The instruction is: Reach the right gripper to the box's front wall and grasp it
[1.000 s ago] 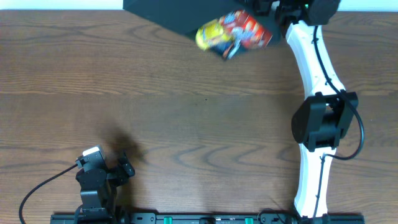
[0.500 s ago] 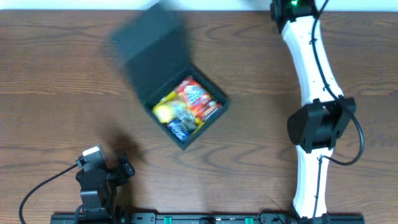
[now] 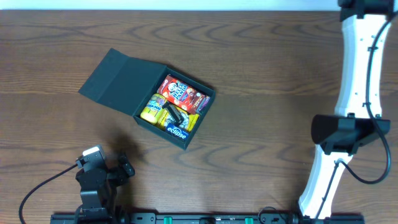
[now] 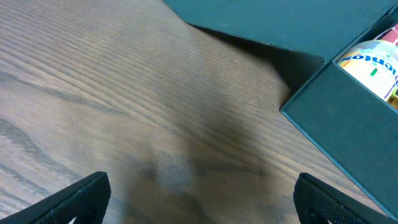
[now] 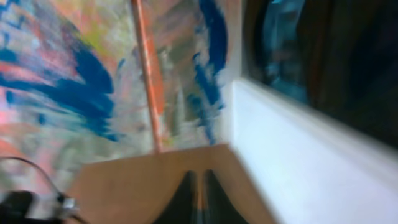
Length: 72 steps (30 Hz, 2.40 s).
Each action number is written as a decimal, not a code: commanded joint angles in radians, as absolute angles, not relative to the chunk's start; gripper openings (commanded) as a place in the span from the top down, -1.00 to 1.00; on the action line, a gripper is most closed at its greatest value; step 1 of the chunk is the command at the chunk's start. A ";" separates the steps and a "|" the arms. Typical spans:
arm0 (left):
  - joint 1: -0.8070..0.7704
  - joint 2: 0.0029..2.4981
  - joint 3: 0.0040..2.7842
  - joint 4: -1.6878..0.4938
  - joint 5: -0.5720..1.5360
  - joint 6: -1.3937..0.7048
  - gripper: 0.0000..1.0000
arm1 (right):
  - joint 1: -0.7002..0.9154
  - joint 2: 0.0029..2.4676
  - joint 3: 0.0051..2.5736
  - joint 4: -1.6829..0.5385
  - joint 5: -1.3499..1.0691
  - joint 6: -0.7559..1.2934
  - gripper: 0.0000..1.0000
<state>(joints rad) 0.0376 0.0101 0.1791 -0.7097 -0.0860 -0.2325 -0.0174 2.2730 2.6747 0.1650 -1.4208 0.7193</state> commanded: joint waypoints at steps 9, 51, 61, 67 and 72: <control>0.041 0.005 0.165 -0.733 -0.100 -0.236 -0.90 | 0.153 2.272 2.246 -0.217 -1.349 0.279 -0.15; 0.041 0.005 0.165 -0.733 -0.100 -0.236 -0.90 | 0.432 2.271 1.932 -0.970 -0.427 -0.546 -0.13; 0.041 0.005 0.165 -0.733 -0.100 -0.236 -0.90 | 0.412 2.230 1.993 -0.993 -0.514 -0.506 -0.19; 0.041 0.005 0.165 -0.733 -0.100 -0.236 -0.91 | 0.418 2.230 1.993 -1.029 -0.554 -0.541 -0.16; 0.041 0.005 0.165 -0.733 -0.100 -0.236 -0.90 | 0.430 2.247 1.969 -1.022 -0.483 -0.551 -0.08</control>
<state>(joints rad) 0.0376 0.0101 0.1791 -0.7097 -0.0860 -0.2325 0.4046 2.2601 1.9705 -1.0267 -0.5064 -0.5316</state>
